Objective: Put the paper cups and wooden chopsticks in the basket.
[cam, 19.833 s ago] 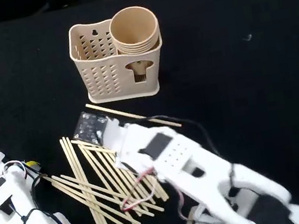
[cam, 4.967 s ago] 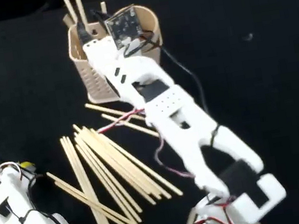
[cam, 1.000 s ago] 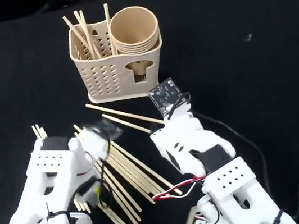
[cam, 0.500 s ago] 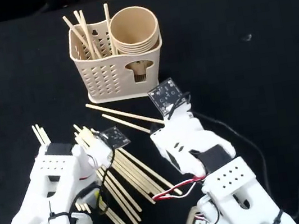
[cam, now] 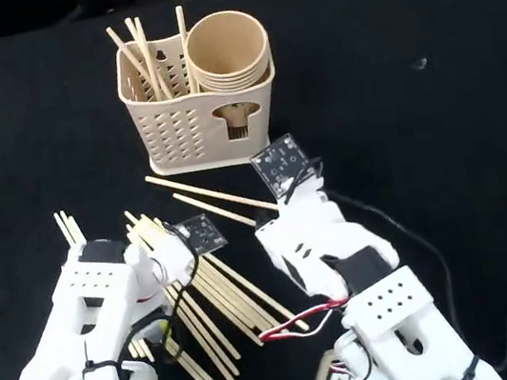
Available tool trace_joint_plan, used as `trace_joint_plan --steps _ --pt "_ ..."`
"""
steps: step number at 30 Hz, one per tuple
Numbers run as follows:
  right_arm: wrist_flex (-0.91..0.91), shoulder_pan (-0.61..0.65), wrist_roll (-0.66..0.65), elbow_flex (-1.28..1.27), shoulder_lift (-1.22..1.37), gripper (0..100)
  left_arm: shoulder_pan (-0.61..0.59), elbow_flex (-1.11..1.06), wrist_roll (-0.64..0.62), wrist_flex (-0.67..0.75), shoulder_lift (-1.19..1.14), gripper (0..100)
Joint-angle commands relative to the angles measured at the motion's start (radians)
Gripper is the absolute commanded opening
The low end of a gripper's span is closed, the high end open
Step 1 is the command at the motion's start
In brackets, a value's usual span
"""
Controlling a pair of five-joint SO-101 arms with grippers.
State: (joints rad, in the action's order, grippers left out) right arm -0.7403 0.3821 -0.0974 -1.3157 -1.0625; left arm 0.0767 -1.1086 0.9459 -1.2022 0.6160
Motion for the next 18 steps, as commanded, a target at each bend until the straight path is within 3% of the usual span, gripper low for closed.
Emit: trace_joint_plan --steps 1,4,10,15,18 --pt "0.025 -0.017 0.000 0.005 -0.033 11.4 0.010 -0.018 0.018 0.046 0.002 26" --pt "0.025 -0.017 0.000 0.004 -0.033 11.4 -0.001 -0.010 0.018 0.040 0.009 38" --pt "0.025 -0.017 -0.002 0.004 -0.033 11.4 -0.001 0.004 0.098 0.035 0.014 32" --pt "0.025 -0.017 -0.002 0.005 -0.033 11.4 0.005 0.010 0.155 -0.084 0.012 33" --pt "0.025 -0.017 -0.002 0.007 -0.033 11.4 -0.001 0.002 0.150 -0.020 0.012 33"
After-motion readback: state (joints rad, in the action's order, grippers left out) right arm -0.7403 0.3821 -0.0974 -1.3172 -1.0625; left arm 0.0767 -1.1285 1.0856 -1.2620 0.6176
